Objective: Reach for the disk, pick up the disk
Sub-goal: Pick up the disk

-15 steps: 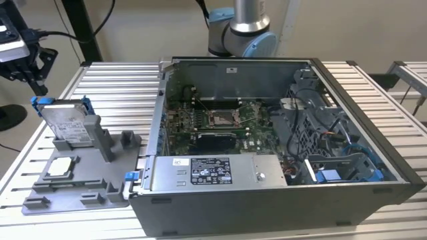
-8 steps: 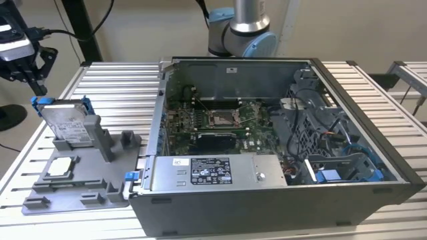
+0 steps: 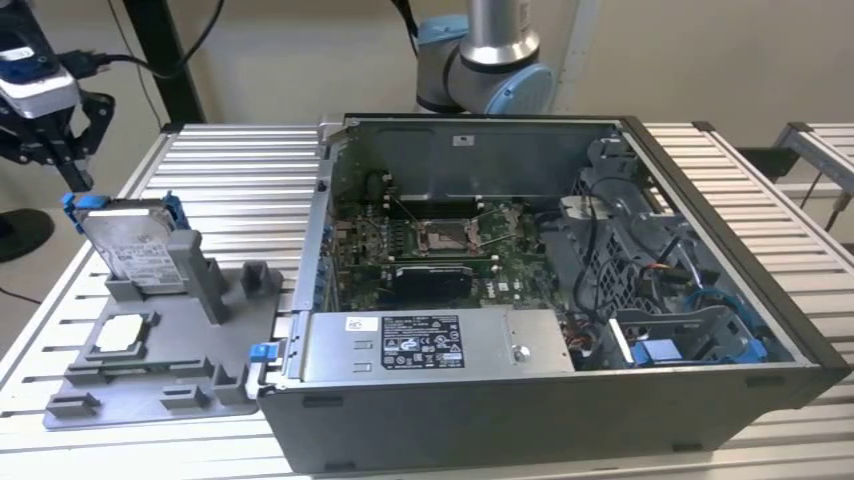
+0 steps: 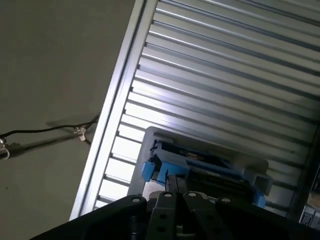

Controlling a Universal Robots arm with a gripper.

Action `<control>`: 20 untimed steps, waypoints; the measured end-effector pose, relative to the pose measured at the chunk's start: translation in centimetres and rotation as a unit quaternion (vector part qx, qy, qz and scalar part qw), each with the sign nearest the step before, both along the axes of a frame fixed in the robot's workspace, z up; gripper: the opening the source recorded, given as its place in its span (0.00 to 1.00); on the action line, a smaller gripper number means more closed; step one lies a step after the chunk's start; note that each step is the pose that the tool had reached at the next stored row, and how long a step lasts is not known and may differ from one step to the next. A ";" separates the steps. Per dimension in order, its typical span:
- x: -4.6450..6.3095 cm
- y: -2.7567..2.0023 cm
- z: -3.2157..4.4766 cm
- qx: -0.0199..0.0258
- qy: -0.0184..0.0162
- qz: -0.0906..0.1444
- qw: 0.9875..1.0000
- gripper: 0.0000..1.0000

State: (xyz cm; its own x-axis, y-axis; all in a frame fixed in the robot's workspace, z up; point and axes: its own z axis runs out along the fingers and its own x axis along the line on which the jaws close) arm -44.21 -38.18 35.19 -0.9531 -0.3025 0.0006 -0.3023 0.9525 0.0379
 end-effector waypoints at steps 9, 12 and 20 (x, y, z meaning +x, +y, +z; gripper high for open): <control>0.0 0.00 0.00 0.000 0.000 0.078 0.997 0.00; 0.0 0.00 0.00 0.000 0.000 0.105 0.994 0.00; 0.0 0.00 0.00 0.000 0.000 0.177 0.984 0.00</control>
